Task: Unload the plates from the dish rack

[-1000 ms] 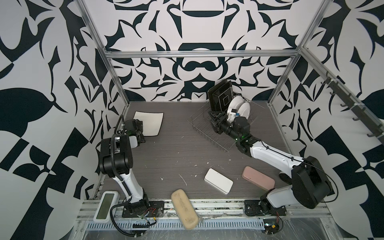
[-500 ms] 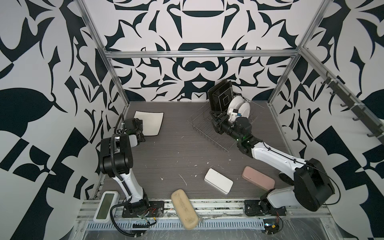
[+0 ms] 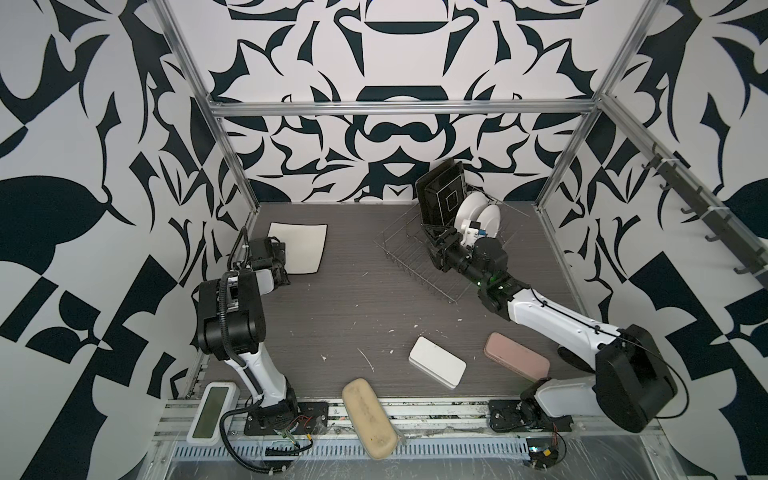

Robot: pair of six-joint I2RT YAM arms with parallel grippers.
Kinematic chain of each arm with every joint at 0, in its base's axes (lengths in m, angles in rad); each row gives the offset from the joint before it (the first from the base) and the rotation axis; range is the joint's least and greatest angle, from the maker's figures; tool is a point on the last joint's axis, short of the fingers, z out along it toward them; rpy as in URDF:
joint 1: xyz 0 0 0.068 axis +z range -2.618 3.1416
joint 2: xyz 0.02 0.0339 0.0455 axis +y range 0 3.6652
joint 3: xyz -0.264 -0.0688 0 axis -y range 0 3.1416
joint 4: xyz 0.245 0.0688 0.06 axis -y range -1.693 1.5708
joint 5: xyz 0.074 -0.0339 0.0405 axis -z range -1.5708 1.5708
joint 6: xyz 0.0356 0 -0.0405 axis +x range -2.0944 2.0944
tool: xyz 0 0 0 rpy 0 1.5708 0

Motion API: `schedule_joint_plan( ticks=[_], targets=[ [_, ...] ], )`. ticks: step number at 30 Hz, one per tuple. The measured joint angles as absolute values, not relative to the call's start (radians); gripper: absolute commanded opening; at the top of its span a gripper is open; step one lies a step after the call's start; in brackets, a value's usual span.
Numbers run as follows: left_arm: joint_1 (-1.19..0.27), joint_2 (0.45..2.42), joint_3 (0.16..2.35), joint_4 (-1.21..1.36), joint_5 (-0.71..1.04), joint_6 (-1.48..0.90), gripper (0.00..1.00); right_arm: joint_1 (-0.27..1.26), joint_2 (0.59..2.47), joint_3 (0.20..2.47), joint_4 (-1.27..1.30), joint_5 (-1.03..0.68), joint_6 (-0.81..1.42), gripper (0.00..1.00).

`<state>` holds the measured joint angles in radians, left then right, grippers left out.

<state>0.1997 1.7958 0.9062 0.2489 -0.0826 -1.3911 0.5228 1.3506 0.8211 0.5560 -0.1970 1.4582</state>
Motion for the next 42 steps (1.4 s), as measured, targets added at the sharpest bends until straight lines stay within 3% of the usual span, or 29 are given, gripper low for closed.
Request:
schedule_joint_plan(
  ticks=[15,26,32,42],
  targets=[
    [0.193,1.673,0.809,0.144,-0.127,-1.319,0.99,0.523,1.235,0.773,0.356,-0.059,1.369,0.66],
    [0.16,1.456,0.685,0.049,-0.035,-1.168,0.99,0.526,1.172,0.919,-0.036,0.296,1.084,0.65],
    [0.139,1.272,0.688,-0.004,0.058,-1.04,0.99,0.567,1.319,1.099,-0.147,0.485,0.925,0.65],
    [0.134,1.086,0.741,-0.132,0.146,-0.923,1.0,0.673,1.831,1.612,-0.429,0.755,0.78,0.7]
  ],
)
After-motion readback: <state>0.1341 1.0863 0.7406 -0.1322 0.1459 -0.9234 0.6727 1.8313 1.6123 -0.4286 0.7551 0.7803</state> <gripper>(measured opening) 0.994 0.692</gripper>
